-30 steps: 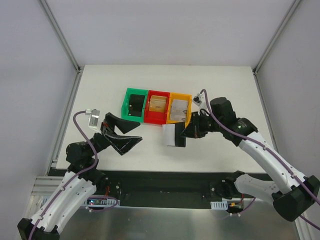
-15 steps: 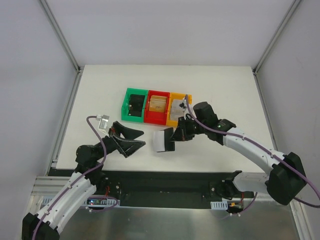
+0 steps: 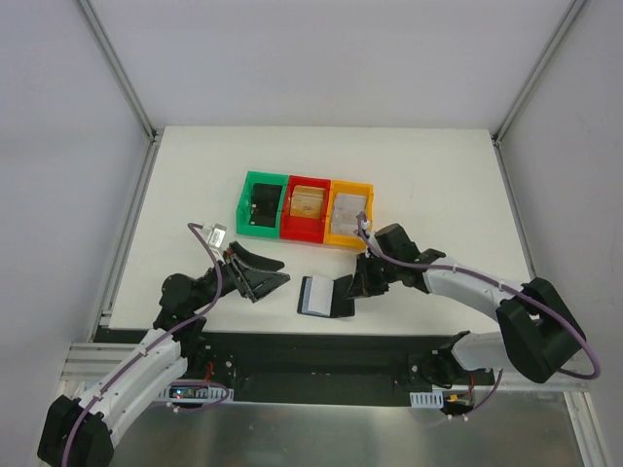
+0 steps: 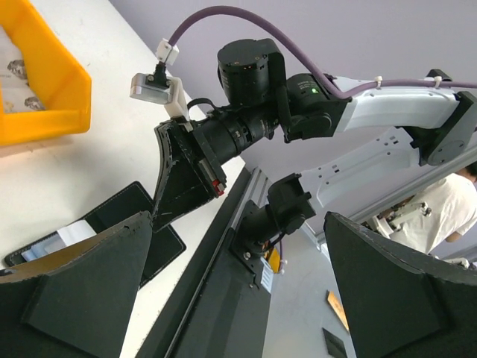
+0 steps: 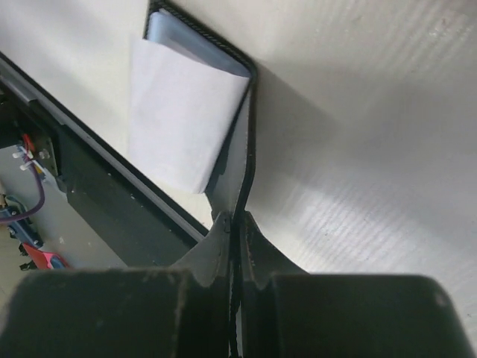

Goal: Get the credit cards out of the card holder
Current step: Remove the credit card from the card holder.

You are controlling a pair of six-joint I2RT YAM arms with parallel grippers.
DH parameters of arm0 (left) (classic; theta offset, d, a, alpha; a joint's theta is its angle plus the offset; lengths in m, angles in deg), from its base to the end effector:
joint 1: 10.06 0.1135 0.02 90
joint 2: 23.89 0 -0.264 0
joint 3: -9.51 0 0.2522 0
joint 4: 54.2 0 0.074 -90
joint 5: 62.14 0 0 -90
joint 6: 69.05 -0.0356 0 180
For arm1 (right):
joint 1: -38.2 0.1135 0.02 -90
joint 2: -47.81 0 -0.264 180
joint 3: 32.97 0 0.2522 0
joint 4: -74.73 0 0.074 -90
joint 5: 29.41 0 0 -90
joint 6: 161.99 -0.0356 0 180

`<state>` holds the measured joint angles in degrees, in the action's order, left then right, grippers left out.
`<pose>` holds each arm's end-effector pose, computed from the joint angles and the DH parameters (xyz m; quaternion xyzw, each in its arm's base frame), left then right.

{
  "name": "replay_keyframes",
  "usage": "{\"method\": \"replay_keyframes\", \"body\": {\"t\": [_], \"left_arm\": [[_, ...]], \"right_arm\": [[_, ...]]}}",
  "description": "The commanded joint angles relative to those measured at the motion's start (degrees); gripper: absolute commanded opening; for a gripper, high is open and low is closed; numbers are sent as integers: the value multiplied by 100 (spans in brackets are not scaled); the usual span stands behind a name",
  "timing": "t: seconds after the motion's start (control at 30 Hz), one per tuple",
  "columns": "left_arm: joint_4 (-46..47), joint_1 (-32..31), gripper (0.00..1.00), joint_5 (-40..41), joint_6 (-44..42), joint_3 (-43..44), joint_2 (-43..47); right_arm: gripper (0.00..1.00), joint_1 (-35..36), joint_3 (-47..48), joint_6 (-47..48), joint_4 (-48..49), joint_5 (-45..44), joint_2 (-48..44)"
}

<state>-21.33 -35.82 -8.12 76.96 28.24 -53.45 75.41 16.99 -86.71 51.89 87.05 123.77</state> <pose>0.1110 -0.0768 0.2349 0.1085 0.5800 -0.6467 0.4833 0.1914 0.1652 0.1793 -0.2566 0.8782 0.3424 0.2138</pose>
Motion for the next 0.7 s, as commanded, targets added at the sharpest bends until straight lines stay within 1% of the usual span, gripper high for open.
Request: {"method": "replay_keyframes", "body": {"t": [0.0,0.27,0.33,0.4,0.47,0.53,0.6,0.67], "left_arm": [[224,53,98,-119,-90,-58,-50],[-31,53,98,-75,-283,-23,-50],[-66,53,98,-58,-301,-14,-58],[-84,53,97,-66,-345,-14,-85],[-136,53,98,-66,-371,4,-111],[-416,53,98,-66,-441,82,-181],[-1004,53,95,-49,-634,275,-382],[-1235,53,92,-127,-723,355,-620]], "right_arm": [[0,-12,-184,-171,293,-377,15],[0,-21,-430,-277,-23,-1045,-205],[3,-38,-448,-268,-129,-1151,-249],[14,-65,-448,-277,-216,-1213,-266],[28,-74,-448,-286,-304,-1283,-354],[44,-82,-448,-321,-436,-1345,-520],[52,-82,-413,-338,-638,-1432,-740],[57,-74,-316,-312,-971,-1590,-1012]]}}
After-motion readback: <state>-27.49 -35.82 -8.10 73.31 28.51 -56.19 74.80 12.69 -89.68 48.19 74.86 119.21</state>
